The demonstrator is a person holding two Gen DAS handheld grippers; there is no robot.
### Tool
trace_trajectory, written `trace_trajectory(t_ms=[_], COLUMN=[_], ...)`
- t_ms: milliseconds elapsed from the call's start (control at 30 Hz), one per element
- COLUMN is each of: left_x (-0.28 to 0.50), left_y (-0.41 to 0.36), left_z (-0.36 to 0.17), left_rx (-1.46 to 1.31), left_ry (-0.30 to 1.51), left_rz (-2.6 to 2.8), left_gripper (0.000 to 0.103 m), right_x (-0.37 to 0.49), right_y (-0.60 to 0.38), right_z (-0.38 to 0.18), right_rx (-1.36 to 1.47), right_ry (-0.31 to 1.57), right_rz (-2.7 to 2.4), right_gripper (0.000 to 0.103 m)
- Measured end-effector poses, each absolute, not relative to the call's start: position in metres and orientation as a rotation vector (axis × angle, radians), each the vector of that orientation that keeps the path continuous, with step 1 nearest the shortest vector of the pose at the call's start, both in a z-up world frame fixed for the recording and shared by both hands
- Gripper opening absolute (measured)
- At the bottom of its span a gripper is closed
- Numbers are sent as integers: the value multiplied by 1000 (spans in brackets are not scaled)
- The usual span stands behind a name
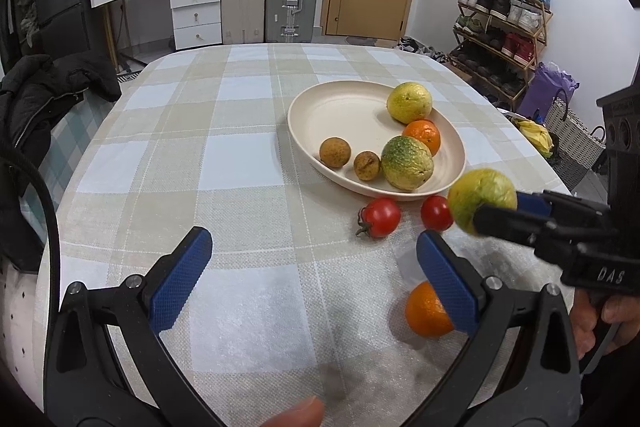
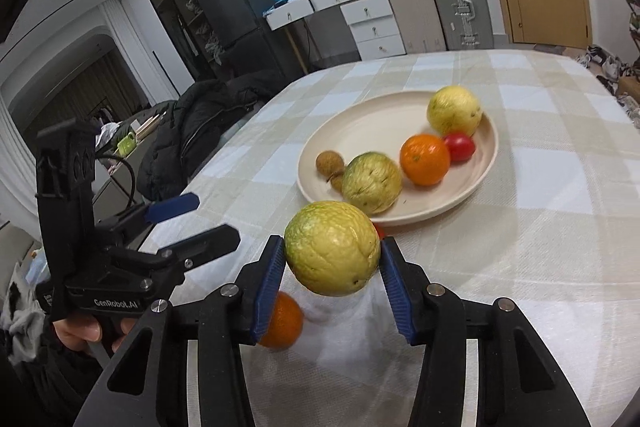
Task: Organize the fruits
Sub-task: 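Grasp the wrinkled pale-yellow citrus with the right tool and lift it, then close the left tool on a mandarin orange while the right tool holds the yellow citrus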
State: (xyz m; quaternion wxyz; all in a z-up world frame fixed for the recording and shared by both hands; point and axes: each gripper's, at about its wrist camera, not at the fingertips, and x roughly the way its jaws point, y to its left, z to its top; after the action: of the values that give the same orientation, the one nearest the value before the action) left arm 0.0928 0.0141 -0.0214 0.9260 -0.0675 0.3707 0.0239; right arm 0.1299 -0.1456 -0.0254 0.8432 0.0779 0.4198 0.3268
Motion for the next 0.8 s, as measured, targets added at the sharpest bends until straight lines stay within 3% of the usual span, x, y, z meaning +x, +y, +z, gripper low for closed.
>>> trace_trajectory(t_ms=[367, 667, 800], left_x=[93, 87, 85], left_y=[-26, -53, -58], left_z=[-34, -46, -53], left_rx=[-11, 76, 97], left_ry=[846, 891, 913], left_rz=[-116, -221, -248], left_gripper=[101, 87, 69], right_x=[134, 135, 136], right_y=[-163, -162, -162], right_z=[-17, -17, -18], right_rx=[178, 177, 177], right_ry=[873, 871, 874], right_rz=[661, 657, 657], right_gripper=[49, 49, 49])
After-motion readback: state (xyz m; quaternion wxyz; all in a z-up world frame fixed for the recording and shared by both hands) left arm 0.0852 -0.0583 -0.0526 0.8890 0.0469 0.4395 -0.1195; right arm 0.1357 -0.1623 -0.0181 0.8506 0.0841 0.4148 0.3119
